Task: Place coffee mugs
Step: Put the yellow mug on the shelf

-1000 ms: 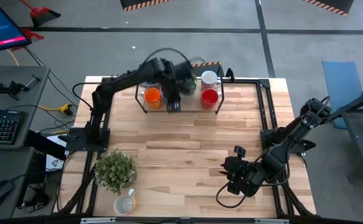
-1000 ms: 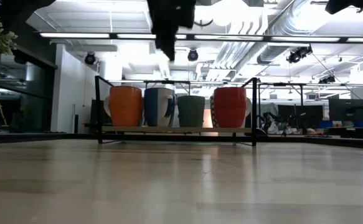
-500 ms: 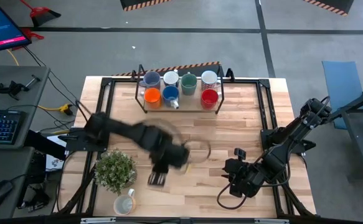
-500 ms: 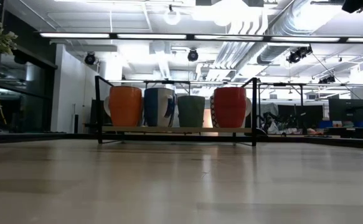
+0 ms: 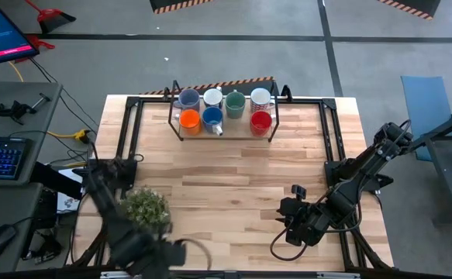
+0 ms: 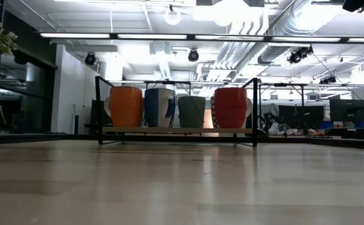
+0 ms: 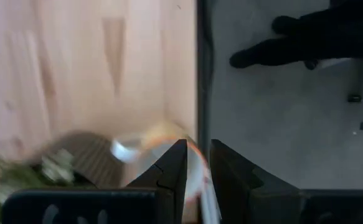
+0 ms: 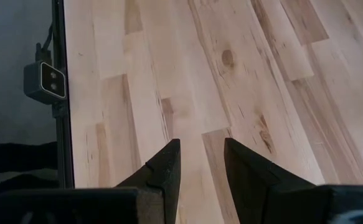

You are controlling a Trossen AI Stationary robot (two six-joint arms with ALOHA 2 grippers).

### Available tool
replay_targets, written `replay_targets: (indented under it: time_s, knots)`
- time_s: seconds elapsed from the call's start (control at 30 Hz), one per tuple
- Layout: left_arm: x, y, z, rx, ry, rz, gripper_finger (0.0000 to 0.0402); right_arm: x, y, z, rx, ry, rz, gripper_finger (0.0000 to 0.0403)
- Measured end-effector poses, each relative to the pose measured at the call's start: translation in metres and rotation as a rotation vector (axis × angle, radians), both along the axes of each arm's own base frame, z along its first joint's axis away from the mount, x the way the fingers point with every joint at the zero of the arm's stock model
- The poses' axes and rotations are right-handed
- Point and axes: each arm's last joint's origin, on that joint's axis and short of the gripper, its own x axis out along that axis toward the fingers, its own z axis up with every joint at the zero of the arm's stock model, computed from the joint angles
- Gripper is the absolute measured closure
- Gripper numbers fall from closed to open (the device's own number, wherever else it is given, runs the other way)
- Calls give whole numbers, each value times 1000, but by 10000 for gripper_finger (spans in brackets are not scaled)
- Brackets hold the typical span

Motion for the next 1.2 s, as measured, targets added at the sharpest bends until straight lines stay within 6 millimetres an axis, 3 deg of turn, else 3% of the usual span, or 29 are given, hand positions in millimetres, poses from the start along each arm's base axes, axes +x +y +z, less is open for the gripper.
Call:
replay_targets:
  time_s: [0.23,0.43,0.63,0.83,1.2]
  knots:
    - [-39,-36,-7,-24,34,146,342,0,0,0,-1,-1,1,300]
    - [-45,-65,-38,-12,93,231,331,0,0,0,-1,-1,0,300]
    - [-50,-87,-72,68,130,213,293,0,0,0,7,-5,-5,300]
    - [-49,-93,-96,157,163,211,250,0,1,0,21,-6,-18,300]
    - [-38,-86,-93,161,125,262,238,1,1,1,23,-11,-13,300]
